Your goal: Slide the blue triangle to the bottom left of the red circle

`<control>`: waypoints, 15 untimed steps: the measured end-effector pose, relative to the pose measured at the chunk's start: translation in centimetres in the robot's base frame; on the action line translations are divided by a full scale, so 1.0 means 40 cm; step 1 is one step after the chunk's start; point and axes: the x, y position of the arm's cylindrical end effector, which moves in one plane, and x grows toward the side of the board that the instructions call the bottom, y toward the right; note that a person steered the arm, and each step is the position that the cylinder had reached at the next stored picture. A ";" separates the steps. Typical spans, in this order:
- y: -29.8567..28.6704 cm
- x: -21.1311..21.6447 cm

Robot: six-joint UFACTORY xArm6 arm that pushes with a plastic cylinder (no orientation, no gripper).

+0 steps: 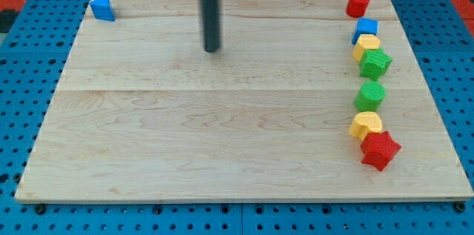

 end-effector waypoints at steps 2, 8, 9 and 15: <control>-0.109 -0.205; -0.289 -0.062; -0.358 -0.128; -0.248 -0.159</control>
